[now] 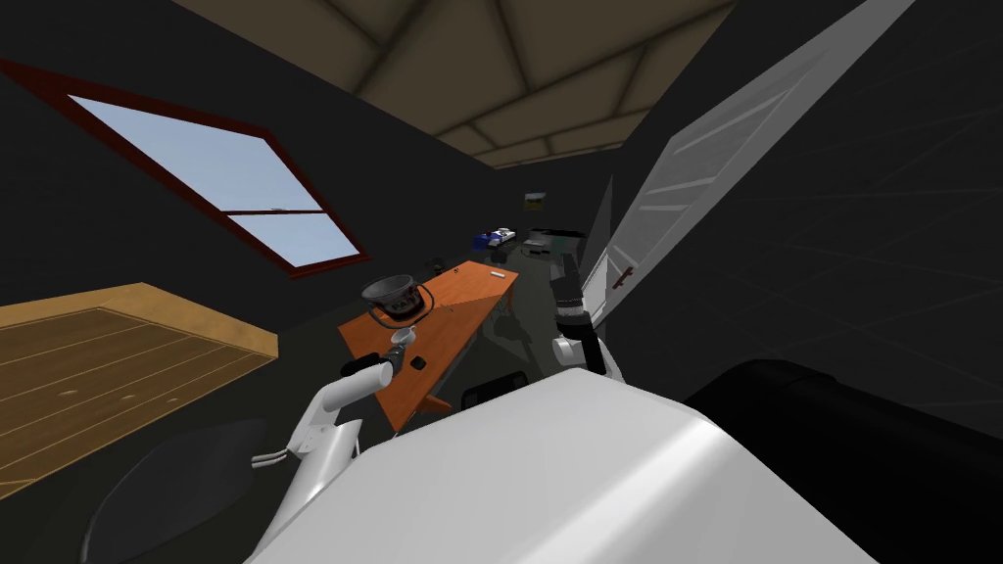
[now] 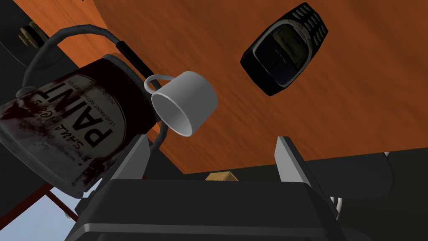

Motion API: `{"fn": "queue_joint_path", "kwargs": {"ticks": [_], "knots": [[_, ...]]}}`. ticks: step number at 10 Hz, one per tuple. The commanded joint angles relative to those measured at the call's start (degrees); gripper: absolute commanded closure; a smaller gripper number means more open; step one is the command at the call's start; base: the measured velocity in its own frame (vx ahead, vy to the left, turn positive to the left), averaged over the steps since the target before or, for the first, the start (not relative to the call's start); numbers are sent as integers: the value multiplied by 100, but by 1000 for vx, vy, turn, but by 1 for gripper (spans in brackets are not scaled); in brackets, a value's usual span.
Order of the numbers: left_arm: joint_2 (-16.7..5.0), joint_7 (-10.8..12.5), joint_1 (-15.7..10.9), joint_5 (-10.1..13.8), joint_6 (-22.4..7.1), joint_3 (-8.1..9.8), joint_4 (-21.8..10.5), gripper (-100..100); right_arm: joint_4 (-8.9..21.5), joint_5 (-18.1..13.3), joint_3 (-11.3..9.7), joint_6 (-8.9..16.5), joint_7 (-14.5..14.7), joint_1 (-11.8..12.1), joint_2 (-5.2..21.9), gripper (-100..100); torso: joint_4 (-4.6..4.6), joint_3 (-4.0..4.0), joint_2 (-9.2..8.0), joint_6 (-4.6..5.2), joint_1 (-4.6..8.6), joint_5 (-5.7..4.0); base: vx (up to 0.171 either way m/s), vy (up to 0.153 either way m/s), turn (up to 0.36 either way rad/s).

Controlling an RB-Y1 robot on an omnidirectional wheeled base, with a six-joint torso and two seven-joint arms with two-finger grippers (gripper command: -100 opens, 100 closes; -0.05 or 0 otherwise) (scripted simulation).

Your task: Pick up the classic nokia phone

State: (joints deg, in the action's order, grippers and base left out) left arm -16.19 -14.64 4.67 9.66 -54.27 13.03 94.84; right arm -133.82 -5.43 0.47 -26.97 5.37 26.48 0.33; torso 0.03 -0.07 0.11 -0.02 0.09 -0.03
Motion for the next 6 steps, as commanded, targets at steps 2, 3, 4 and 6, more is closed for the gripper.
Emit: {"fn": "queue_joint_path", "kwargs": {"ticks": [2,3,4,6], "knots": [[-61,-53,-212,20,-461,98,-327,-100,0,0,0,0,0,0,0,0,0,0,-1,-2,-2,0,36,-16,-55],[-61,-53,-212,20,-578,98,-357,-100,0,0,0,0,0,0,0,0,0,-1,1,0,-1,0,29,-16,-29],[-107,-88,-333,44,-741,164,-565,-100,0,0,0,0,0,0,0,0,0,1,-2,-2,-1,0,31,-20,-46],[-153,-122,-449,68,-1046,228,-764,-100,0,0,0,0,0,0,0,0,0,2,-4,-2,-2,0,29,-16,-49]]}}
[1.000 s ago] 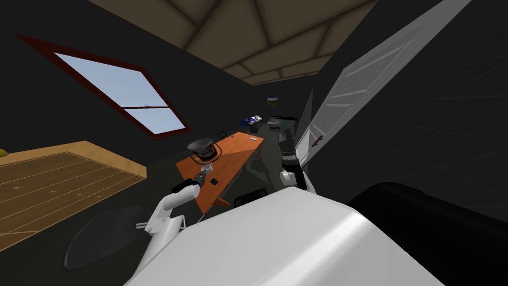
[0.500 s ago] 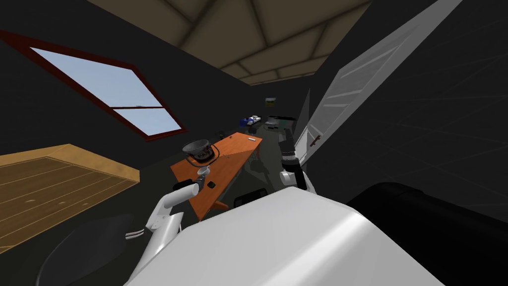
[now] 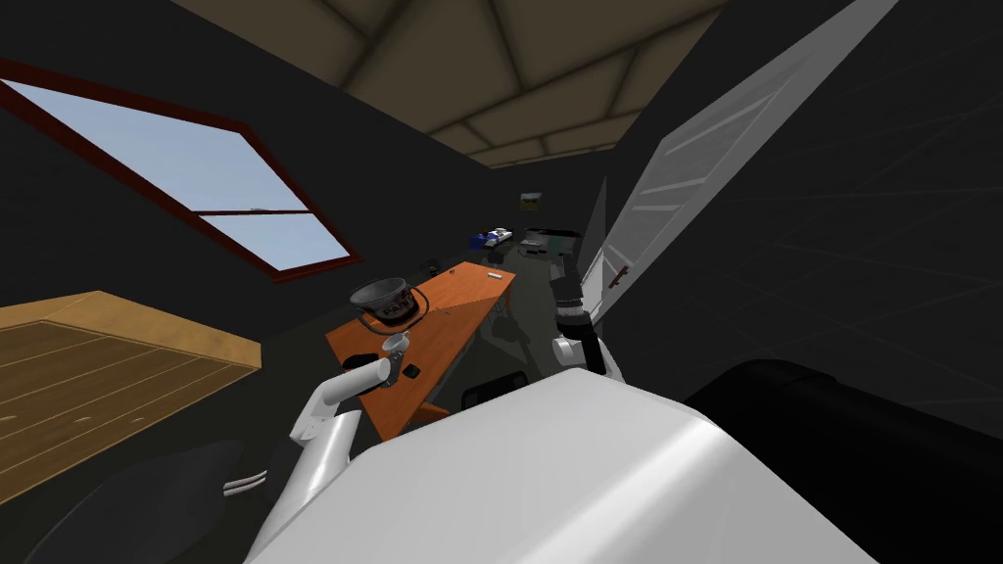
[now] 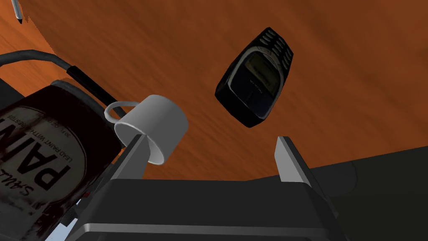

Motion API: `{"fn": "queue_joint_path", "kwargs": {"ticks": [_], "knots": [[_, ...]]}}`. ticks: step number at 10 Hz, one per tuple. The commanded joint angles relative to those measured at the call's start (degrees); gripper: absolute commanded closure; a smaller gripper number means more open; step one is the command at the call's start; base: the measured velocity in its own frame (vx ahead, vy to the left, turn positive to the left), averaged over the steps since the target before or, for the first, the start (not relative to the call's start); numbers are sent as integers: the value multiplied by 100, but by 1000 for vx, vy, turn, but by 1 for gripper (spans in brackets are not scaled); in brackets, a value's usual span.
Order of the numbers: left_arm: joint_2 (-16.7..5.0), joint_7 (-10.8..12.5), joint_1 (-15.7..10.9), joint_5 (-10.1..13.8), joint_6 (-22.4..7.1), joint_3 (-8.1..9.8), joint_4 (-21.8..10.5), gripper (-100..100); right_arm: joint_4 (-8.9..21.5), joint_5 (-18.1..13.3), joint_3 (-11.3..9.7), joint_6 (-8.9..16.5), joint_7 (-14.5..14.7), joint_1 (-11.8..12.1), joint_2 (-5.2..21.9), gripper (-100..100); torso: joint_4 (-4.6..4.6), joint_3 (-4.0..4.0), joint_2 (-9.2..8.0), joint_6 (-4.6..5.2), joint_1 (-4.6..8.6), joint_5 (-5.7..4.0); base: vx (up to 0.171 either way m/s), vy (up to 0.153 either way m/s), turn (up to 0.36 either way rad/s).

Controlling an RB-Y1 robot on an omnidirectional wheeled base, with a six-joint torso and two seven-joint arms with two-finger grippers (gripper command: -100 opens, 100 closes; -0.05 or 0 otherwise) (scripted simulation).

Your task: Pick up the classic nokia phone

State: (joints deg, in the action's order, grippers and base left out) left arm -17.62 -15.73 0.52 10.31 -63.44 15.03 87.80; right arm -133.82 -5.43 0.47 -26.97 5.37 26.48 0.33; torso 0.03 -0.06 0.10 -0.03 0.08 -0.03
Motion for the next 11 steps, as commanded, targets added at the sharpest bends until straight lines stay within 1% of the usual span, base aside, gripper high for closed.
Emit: {"fn": "queue_joint_path", "kwargs": {"ticks": [1,2,3,4,5,6,7,8,9,10,11], "knots": [[-10,-13,-34,3,-282,28,-61,-100,0,0,0,0,0,0,0,0,0,0,0,0,0,0,27,-13,-33],[-55,-45,-145,25,-464,89,-250,-100,0,0,0,0,0,0,0,0,0,1,-2,-2,-1,0,31,-16,-55],[-55,-45,-145,25,-573,89,-250,-100,0,0,0,0,0,0,0,0,0,1,-1,-1,-1,0,26,-17,-28],[-100,-77,-249,46,-763,147,-429,-100,0,0,0,0,0,0,0,0,0,1,-3,-2,0,0,33,-19,-51],[-100,-77,-249,46,-848,147,-429,-100,0,0,0,0,0,0,0,0,0,1,-1,-1,0,0,30,-13,-27],[-145,-106,-347,66,-1062,201,-594,-100,0,0,0,0,0,0,0,0,0,1,-2,-2,-1,0,27,-14,-47],[-145,-106,-347,66,-1107,201,-594,-100,0,0,0,0,0,0,0,0,0,1,-3,-1,-1,0,21,-9,-29],[-189,-133,-437,85,-1344,252,-745,-100,0,0,0,0,0,0,0,0,-1,2,-5,-2,-3,0,26,-8,-39],[-233,-158,-519,102,-1485,298,-881,-100,0,0,0,0,0,0,0,0,0,2,-4,-2,-4,1,34,-20,-69],[-233,-158,-519,102,-1565,298,-881,-100,0,0,0,0,0,0,0,0,0,1,-1,-1,0,0,28,-15,-29],[-274,-181,-593,118,-1762,339,-1001,-100,0,0,0,0,0,0,0,0,0,1,-3,-2,0,0,27,-9,-41]]}}
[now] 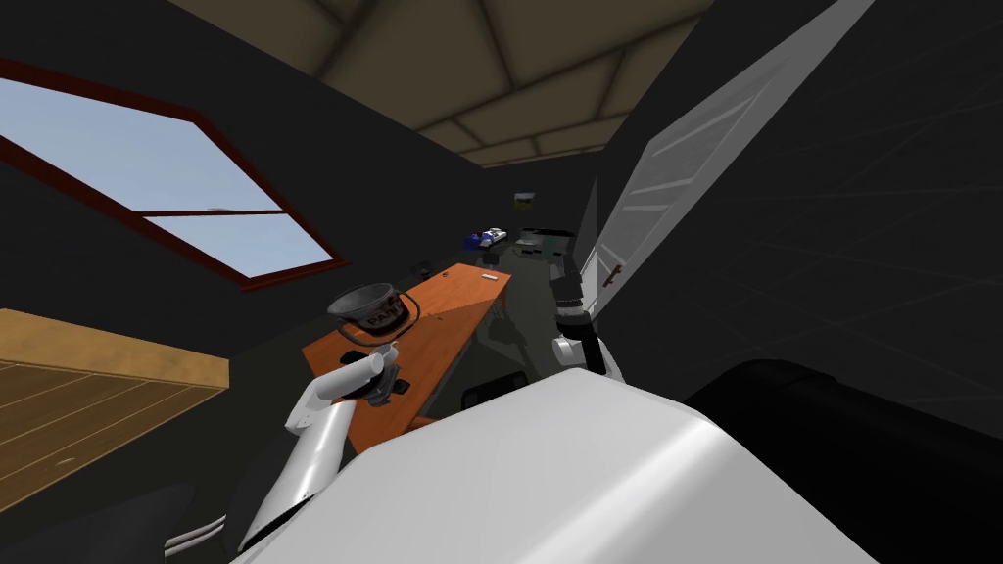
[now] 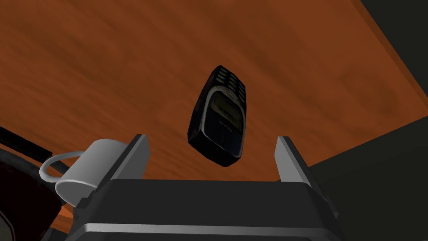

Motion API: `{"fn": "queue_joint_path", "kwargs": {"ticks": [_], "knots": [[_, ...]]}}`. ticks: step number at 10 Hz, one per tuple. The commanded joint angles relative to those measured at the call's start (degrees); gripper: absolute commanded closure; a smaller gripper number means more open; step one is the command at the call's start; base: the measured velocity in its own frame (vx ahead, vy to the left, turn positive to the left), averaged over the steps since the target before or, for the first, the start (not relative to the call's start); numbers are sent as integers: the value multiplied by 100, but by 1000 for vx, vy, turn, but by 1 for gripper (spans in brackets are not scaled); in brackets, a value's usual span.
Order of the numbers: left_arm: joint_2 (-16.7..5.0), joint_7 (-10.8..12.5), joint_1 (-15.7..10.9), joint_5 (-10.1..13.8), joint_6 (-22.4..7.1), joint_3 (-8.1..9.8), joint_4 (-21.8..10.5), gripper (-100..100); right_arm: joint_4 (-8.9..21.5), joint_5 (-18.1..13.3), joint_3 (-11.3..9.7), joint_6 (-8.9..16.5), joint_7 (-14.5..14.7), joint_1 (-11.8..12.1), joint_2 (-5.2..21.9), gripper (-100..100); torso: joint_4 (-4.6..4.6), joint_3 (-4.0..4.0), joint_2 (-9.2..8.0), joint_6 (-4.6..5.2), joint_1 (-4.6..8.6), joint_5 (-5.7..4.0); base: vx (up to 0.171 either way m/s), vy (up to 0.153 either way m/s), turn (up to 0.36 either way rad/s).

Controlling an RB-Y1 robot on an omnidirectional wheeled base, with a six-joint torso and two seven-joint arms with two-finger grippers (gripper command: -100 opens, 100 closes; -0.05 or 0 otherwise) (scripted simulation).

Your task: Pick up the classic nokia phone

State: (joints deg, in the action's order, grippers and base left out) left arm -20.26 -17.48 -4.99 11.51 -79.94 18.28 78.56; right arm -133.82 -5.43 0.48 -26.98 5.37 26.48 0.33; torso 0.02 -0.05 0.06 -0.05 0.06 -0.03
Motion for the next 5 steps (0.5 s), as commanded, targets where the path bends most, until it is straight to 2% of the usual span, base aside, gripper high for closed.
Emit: {"fn": "queue_joint_path", "kwargs": {"ticks": [1,5], "knots": [[-51,-27,-105,11,-284,50,-180,-100,0,0,0,0,0,0,0,0,0,0,0,0,0,0,33,-8,-52],[-166,-79,-267,47,-726,143,-436,-100,0,0,0,0,0,0,0,0,0,0,0,-1,1,0,29,-13,-37]]}}
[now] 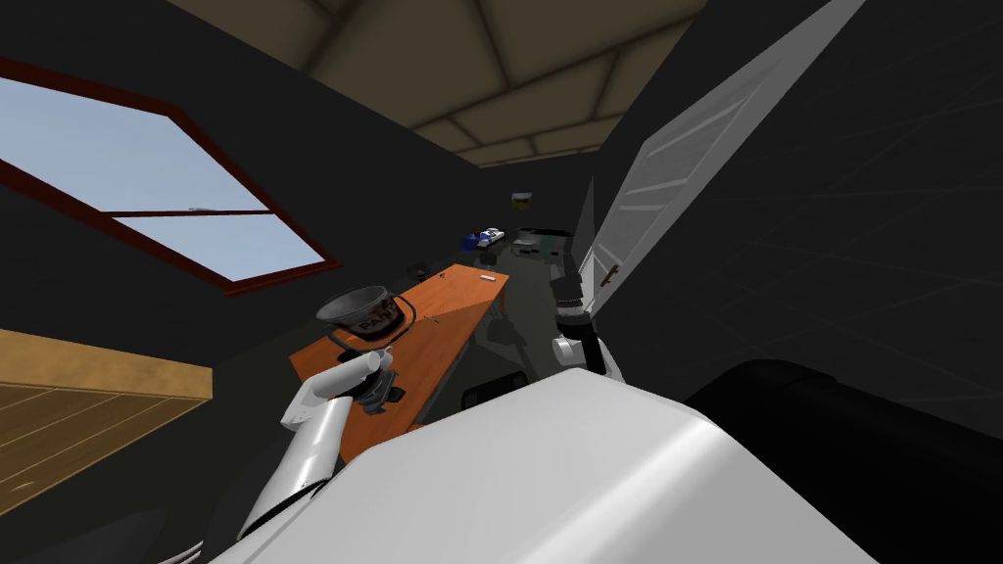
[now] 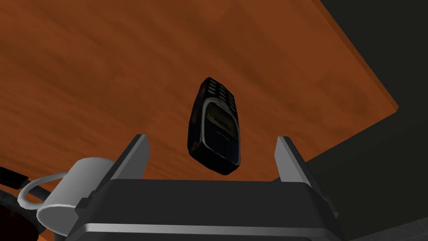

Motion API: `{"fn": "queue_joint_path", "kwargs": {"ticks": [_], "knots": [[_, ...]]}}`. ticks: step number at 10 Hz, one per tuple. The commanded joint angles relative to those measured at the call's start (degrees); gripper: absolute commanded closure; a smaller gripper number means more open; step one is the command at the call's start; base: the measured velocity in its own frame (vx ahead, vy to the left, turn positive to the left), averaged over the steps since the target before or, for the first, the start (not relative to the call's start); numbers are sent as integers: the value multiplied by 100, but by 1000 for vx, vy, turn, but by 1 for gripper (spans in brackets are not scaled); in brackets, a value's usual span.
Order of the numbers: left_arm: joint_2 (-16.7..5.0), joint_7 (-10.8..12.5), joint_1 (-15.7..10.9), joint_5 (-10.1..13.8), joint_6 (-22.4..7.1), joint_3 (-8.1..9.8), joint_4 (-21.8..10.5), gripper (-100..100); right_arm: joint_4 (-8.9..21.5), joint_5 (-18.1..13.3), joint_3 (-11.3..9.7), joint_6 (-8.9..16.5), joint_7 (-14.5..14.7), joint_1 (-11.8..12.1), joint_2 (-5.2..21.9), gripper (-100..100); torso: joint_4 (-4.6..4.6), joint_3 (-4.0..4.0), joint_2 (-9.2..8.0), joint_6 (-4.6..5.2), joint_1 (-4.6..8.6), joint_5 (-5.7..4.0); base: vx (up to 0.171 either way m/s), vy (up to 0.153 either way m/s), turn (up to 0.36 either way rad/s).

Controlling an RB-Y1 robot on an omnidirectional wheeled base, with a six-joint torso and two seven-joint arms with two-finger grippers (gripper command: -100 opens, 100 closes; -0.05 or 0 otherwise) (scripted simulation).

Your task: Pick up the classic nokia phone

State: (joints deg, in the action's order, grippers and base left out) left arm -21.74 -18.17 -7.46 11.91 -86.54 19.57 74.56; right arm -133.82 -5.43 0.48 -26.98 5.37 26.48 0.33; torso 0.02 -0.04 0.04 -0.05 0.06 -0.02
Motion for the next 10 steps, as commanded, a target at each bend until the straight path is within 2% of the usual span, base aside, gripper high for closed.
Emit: {"fn": "queue_joint_path", "kwargs": {"ticks": [1,2,3,4,5,6,7,8,9,10], "knots": [[0,0,0,0,0,0,0,-100,0,0,0,0,0,0,0,0,0,0,0,0,0,0,9,-2,-6],[-2,-2,-5,1,-23,2,-5,0,0,0,0,0,0,0,0,0,-1,2,-4,-1,-2,1,0,0,0],[-23,-288,-41,-15,86,124,-164,-100,0,0,0,0,0,0,0,0,-1,4,-8,-1,-3,1,50,-44,201],[-23,-293,-41,-15,86,124,-164,-100,0,0,0,0,0,1,0,0,1,-2,5,-6,10,-1,67,-61,106],[-44,-529,-77,-31,192,246,-323,-100,0,0,0,0,0,0,0,0,3,-7,12,0,17,-3,87,-68,156],[-44,-585,-77,-31,192,246,-323,-100,0,0,0,0,0,1,-1,0,5,-12,21,-3,21,-4,83,-58,99],[-64,-800,-114,-47,298,369,-482,-100,0,0,0,0,0,1,0,0,5,-13,22,0,18,-4,95,-60,204],[-64,-876,-114,-47,298,369,-482,-100,0,0,0,0,0,2,0,0,6,-15,26,-4,18,-4,80,-65,86],[-85,-1080,-150,-63,404,491,-641,-100,0,0,0,0,0,1,0,0,5,-14,23,1,19,-4,89,-59,151],[-85,-1168,-150,-63,404,491,-641,-100,0,0,0,0,0,1,0,0,6,-15,25,-3,17,-4,72,-51,94]]}}
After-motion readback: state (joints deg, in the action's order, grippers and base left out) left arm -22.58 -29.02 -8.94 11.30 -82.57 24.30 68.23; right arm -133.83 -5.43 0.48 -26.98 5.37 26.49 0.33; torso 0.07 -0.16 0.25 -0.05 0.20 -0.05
